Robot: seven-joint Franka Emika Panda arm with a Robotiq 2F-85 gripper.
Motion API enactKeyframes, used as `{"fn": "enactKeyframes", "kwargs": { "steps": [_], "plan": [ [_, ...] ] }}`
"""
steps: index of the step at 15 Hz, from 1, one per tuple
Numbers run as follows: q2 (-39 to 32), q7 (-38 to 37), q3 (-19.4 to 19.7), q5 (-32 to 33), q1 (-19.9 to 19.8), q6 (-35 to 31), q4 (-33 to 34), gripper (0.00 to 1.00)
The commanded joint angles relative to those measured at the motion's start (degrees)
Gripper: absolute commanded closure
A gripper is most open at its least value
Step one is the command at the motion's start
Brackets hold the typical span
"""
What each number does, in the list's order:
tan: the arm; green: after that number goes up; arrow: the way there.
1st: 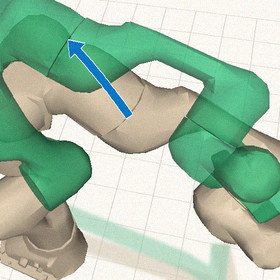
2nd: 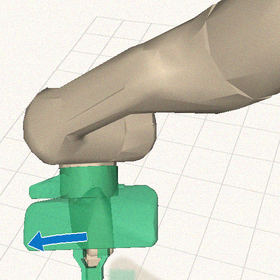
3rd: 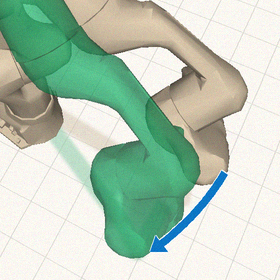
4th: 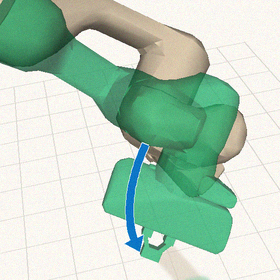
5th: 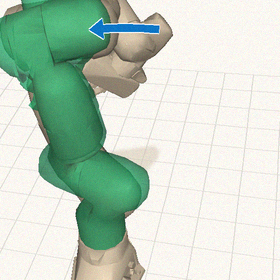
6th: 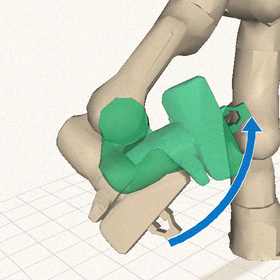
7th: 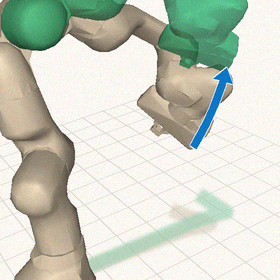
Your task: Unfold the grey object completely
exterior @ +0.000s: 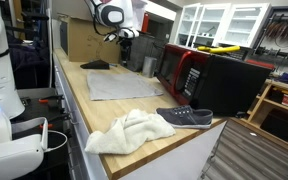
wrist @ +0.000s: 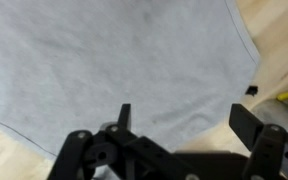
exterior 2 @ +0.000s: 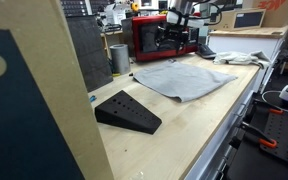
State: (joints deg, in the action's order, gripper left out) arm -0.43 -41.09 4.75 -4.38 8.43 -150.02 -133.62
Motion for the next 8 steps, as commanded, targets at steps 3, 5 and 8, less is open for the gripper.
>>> {"fn": "enactKeyframes", "kwargs": {
  "steps": [3, 5, 8],
  "plan": [
    [11.7, 13.3, -3.5, 1.2, -4.8, 11.5, -10.5, 0.0],
    [13.7, 18.7, -4.1, 2.5, -5.8, 14.6, -11.3, 0.0],
    [15.7, 25.2, -4.8, 5.4, -6.6, 18.7, -10.8, 0.0]
  ]
}}
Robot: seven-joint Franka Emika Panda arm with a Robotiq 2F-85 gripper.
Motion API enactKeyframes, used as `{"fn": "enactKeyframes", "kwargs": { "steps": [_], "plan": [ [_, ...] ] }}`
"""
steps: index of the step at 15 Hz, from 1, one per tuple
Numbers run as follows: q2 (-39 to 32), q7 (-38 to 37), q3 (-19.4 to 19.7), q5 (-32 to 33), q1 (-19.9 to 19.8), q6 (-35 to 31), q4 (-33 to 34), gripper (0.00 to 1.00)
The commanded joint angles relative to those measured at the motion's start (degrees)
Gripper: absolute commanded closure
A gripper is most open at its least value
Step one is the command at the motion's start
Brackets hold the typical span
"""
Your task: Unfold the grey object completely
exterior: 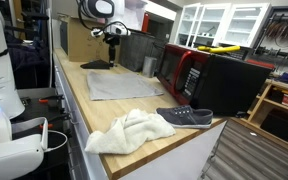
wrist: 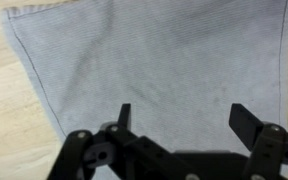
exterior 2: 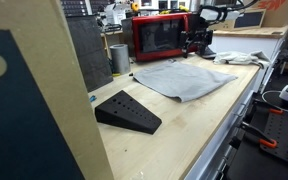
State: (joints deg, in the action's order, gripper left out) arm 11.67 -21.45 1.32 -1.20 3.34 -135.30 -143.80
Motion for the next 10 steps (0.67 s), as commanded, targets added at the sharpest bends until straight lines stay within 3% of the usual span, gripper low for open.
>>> {"fn": "enactKeyframes", "kwargs": {
  "steps": [1, 10],
  "plan": [
    [4.1, 7.6, -1.6, 2.9, -1.5, 5.1, -0.1, 0.0],
    [7.8, 17.4, -2.8, 4.1, -0.8, 7.3, 3.2, 0.0]
  ]
}}
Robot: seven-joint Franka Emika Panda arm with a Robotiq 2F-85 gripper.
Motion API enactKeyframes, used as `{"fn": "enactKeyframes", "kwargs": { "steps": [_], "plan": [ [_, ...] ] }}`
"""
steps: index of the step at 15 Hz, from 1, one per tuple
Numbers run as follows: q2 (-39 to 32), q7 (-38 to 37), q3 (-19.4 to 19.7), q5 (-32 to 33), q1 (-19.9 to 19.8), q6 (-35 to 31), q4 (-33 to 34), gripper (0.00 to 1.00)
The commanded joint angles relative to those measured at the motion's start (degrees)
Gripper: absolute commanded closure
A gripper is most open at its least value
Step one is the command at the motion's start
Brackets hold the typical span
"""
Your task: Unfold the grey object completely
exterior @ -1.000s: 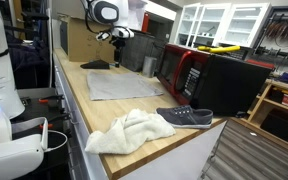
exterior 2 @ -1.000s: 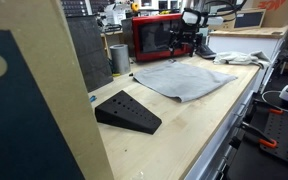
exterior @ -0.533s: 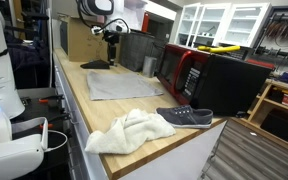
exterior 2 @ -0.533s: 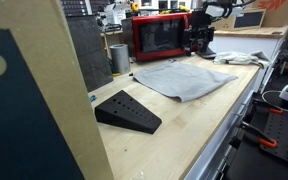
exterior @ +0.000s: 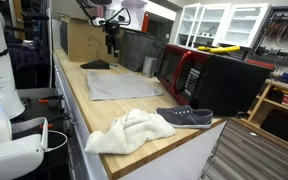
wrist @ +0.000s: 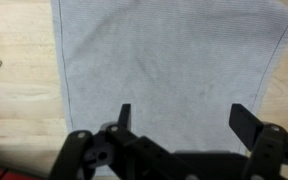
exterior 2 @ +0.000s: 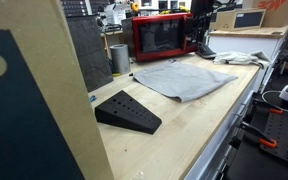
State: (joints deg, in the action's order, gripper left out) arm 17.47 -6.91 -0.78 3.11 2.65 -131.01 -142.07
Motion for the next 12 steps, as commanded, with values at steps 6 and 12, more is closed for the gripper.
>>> {"fn": "enactKeyframes", "kwargs": {
  "steps": [6, 12],
  "plan": [
    [4.6, 1.8, -1.1, -1.7, 0.1, 8.7, 3.7, 0.0],
    [10.4, -2.6, -1.7, -6.0, -0.5, 20.5, 4.0, 0.0]
  ]
}}
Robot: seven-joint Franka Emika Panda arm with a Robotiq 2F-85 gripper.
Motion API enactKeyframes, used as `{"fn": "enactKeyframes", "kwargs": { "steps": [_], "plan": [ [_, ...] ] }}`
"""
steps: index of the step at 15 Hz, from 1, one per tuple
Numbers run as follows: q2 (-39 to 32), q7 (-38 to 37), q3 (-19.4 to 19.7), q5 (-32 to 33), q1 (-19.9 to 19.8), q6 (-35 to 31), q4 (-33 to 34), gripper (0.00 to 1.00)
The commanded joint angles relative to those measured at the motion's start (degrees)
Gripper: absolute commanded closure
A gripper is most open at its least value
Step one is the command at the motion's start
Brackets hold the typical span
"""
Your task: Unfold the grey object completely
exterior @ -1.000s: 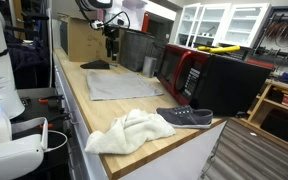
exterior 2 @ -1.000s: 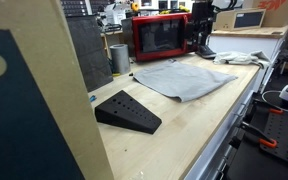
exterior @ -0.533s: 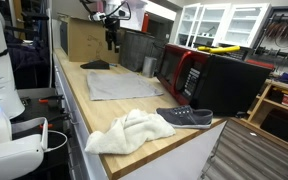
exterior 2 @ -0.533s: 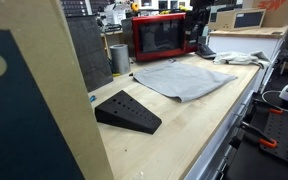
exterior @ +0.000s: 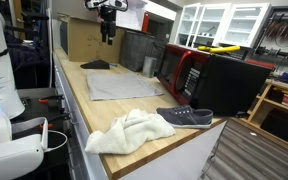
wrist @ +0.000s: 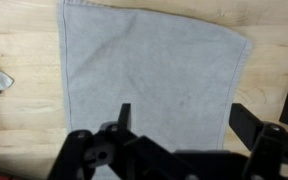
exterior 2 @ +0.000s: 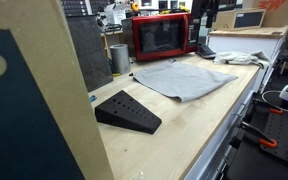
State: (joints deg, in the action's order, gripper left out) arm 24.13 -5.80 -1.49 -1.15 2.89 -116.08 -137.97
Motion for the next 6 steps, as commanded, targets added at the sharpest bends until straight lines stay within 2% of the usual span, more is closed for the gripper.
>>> {"fn": "enactKeyframes", "kwargs": {
  "steps": [1, 2, 6],
  "plan": [
    [4.8, -7.6, -1.8, -1.6, -1.6, 6.3, -0.8, 0.0],
    [2.1, -3.1, -0.8, -1.0, -0.9, 3.8, 0.1, 0.0],
    [4.0, -6.6, -1.6, -1.0, -1.3, 5.3, -0.4, 0.0]
  ]
}}
